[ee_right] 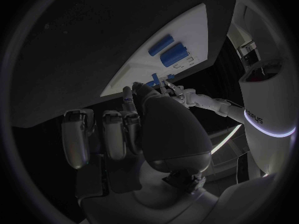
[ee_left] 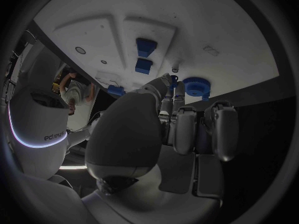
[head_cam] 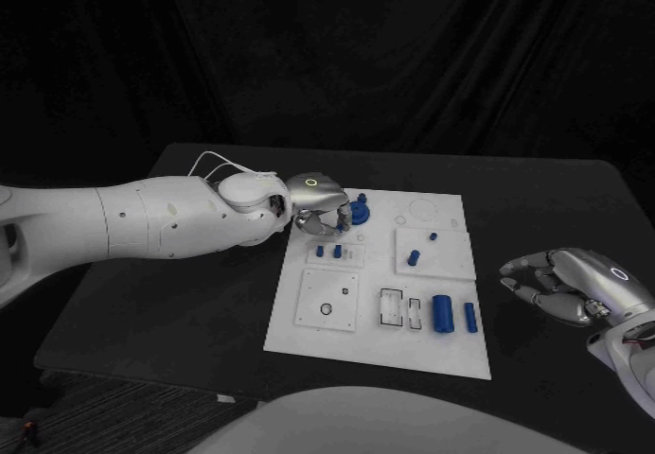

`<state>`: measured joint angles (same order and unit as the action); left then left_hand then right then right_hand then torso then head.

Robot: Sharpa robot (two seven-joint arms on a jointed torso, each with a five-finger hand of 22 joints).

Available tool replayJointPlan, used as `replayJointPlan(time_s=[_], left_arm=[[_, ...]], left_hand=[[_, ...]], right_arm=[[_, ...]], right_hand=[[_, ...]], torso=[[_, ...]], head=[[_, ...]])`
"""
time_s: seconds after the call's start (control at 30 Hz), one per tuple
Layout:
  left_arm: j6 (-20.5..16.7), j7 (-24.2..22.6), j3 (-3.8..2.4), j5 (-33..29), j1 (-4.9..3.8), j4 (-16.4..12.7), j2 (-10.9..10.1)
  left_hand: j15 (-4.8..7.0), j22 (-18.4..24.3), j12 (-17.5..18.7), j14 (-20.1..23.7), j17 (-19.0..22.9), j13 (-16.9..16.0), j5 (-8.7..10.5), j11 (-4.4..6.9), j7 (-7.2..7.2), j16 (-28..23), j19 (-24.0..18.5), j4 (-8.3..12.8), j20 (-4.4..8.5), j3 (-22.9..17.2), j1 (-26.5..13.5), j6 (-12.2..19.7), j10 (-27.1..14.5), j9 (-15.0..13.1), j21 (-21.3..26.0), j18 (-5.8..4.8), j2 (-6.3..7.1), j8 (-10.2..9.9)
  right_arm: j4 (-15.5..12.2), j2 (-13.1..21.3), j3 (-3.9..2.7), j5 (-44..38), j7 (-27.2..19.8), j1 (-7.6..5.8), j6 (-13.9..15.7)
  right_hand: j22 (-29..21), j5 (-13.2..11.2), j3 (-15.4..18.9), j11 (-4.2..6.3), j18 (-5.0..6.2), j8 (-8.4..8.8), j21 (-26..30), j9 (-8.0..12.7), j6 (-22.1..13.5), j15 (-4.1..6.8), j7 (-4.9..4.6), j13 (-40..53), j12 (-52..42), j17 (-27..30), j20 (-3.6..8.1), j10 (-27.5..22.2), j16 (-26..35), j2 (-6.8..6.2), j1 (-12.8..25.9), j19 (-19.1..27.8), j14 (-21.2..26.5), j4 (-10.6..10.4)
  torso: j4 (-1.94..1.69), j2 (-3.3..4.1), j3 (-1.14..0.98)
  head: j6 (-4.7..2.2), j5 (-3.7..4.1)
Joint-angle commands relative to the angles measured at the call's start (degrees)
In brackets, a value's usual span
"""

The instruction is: Assemble the parts on the task board

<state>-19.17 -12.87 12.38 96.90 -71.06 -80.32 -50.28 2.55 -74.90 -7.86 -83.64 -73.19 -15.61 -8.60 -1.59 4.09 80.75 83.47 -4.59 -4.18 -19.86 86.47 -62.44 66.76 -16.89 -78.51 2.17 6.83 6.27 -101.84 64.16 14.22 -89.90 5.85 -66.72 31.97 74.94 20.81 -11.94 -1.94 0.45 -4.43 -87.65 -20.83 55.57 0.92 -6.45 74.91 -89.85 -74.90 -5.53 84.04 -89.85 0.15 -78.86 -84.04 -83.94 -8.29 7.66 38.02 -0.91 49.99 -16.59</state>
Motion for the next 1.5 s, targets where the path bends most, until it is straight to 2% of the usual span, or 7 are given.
replayJointPlan(time_s=[0.03, 0.57, 0.77, 1.5], left_arm=[[0.5, 0.4, -0.04, -0.4, 0.18, 0.0, -0.1], [1.2, 1.5, -0.03, -0.4, 0.25, -0.8, -1.4], [1.8, 1.8, -0.03, -0.4, 0.25, -0.9, -1.6], [2.7, 2.0, -0.03, -0.4, 0.26, -1.0, -0.8]], left_hand=[[0.15, -11.5, 0.0, 0.2, 0.1, -0.1, 0.21, 0.52, 0.01, -0.2, -0.2, 0.0, 0.19, -0.2, -0.4, 0.4, 0.6, 0.1, 0.3, 0.52, 0.06, -0.3], [0.11, -11.5, 0.0, 0.3, 0.3, -0.1, 0.24, 0.45, 0.07, -0.3, -0.3, 0.0, 0.18, -0.2, -0.5, 0.3, 0.7, 0.1, 0.4, 0.55, 0.11, -0.3], [0.09, -11.5, 0.1, 0.4, 0.5, -0.1, 0.27, 0.42, 0.09, -0.4, -0.3, 0.0, 0.18, -0.2, -0.5, 0.3, 0.6, 0.1, 0.5, 0.56, 0.15, -0.3], [0.05, -11.4, 0.3, 0.5, 0.7, 0.0, 0.57, 0.39, 0.11, -0.6, -0.5, -0.2, 0.18, -0.2, -0.8, 0.4, 0.6, 0.1, 0.8, 0.62, 0.18, -0.4]], right_arm=[[-0.1, 0.1, -0.02, -0.2, 0.6, 0.15, -0.2], [0.0, 0.0, -0.02, -0.2, 0.8, 0.22, -0.4], [0.0, -0.1, -0.02, -0.2, 0.9, 0.24, -0.5], [0.1, -0.3, -0.02, -0.2, 1.0, 0.26, -0.6]], right_hand=[[14.0, 0.1, -0.4, -0.05, 0.36, -0.19, 0.3, -0.1, 0.3, 0.39, -0.12, 15.1, -0.1, -15.1, 0.41, 6.0, -0.2, -0.31, 0.2, -3.8, -6.1, 0.0], [14.0, 0.1, -0.4, -0.05, 0.36, -0.19, 0.3, -0.1, 0.3, 0.39, -0.12, 15.1, -0.1, -15.1, 0.41, 6.0, -0.2, -0.31, 0.2, -3.8, -6.1, 0.0], [13.9, 0.1, -0.5, -0.02, 0.39, -0.15, 0.4, 0.0, 0.4, 0.41, -0.1, 15.1, -0.1, -15.1, 0.43, 6.0, -0.2, -0.31, 0.3, -3.8, -6.1, 0.0], [13.9, 0.0, -0.6, 0.0, 0.4, -0.14, 0.4, 0.0, 0.4, 0.43, -0.08, 15.1, -0.1, -15.1, 0.44, 6.0, -0.2, -0.26, 0.2, -3.7, -6.1, 0.0]], torso=[[0.0, 0.03, -0.01], [-0.05, 0.01, -0.03], [0.04, 0.01, -0.01], [0.02, 0.06, -0.03]], head=[[0.01, 0.01], [0.01, 0.0], [0.01, -0.08], [0.01, -0.19]])
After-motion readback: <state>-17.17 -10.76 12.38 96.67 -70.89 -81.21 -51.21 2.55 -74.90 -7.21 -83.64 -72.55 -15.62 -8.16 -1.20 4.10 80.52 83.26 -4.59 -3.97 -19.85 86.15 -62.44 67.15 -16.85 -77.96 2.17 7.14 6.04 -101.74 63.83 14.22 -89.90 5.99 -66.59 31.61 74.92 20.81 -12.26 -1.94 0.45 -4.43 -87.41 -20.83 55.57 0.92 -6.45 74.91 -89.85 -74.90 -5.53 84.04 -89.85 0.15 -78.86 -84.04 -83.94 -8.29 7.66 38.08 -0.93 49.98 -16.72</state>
